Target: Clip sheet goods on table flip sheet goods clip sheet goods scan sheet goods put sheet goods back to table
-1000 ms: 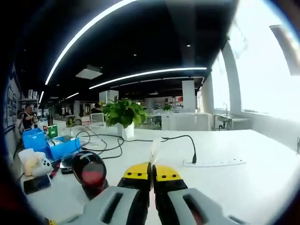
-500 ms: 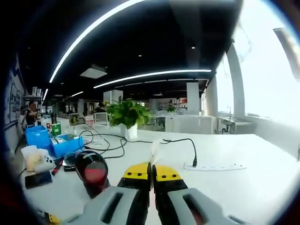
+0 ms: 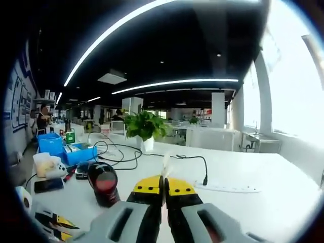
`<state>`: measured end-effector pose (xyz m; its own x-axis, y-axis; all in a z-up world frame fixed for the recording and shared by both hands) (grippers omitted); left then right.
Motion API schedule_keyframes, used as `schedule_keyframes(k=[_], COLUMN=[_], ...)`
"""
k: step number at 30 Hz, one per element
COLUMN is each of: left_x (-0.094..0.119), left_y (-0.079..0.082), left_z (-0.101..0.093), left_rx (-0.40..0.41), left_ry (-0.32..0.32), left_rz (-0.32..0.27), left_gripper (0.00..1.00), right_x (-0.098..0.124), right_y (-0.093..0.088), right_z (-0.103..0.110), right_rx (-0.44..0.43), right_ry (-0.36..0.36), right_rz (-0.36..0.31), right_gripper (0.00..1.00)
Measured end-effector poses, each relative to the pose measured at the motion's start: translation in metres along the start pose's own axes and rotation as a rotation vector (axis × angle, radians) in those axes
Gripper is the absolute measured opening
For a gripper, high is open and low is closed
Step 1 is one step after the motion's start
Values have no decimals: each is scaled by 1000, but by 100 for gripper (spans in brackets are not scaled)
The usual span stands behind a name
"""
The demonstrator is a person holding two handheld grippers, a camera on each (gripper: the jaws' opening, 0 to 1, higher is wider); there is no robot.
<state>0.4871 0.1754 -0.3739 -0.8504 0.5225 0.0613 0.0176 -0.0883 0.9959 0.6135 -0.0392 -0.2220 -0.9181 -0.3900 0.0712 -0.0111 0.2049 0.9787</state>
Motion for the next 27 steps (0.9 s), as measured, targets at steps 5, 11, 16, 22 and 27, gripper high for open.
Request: schedule_keyframes(k=[5,11,16,22,27], left_x=[0,0,0,0,0], left_y=[0,0,-1,-1,-1], left_z=[0,0,0,0,0], left_rx=[-6,-10,-14,-18,-20], left_ry=[2,5,7,8,9], left_rz=[2,4,5,7,8], left_gripper=[9,9,9,9,9], right_x=[8,18,27,33,37], right_y=[-4,-8,-12,-18,-23], right_z=[-11,-21,-28,-32,-37], right_rx=[19,38,93,141,125], right_ry=[23,49,84,154,205], right_rz=[18,44,79,130,143], right_gripper=[0,0,0,0,0])
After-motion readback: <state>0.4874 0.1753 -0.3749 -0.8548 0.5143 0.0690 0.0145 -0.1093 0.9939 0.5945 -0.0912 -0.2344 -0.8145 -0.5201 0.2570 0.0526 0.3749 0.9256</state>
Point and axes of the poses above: the point that each gripper's makers call its tool centre point, and the gripper's own axes: x roughly backward along the fingers, z roughly to its left, y roughly out of its top, the point moved 8 cm from there along x, roughly backward along the fingers, and after that the axes turned 7 degrees about x, right-handed, at the moved point
